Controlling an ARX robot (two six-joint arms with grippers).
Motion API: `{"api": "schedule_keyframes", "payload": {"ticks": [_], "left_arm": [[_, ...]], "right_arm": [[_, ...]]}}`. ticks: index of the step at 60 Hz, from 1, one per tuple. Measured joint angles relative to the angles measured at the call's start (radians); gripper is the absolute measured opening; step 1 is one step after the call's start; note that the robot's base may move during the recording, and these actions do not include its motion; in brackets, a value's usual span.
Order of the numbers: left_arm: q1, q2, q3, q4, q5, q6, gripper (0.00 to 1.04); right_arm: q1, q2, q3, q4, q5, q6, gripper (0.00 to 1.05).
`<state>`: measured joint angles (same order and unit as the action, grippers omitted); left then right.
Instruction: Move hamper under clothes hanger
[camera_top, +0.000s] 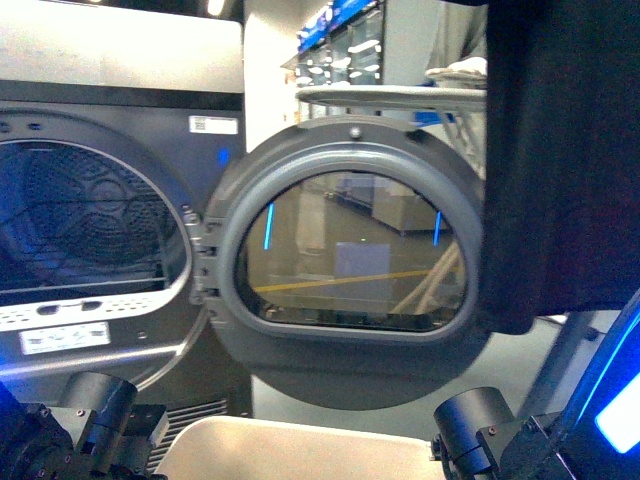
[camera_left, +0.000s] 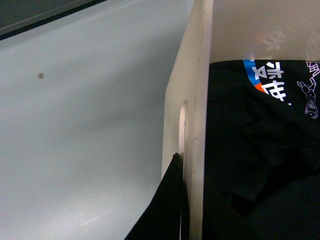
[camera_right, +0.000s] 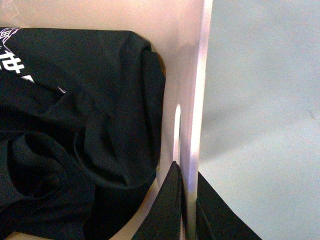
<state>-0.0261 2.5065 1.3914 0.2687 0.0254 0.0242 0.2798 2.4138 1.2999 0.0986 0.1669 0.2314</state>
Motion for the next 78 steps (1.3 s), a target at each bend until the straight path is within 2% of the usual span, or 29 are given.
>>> {"api": "schedule_keyframes", "payload": {"ticks": [14,78], "left_arm": [[0.025,0.000,0.000,0.000,-0.015,0.000,0.04],[0.017,-0.003,0.000,0.000,-0.008,0.000,0.04]], "right_arm": [[0.023,-0.002,0.000,0.000,-0.019,0.000,0.03],[0.016,-0.004,0.000,0.000,-0.014,0.000,0.03]]}}
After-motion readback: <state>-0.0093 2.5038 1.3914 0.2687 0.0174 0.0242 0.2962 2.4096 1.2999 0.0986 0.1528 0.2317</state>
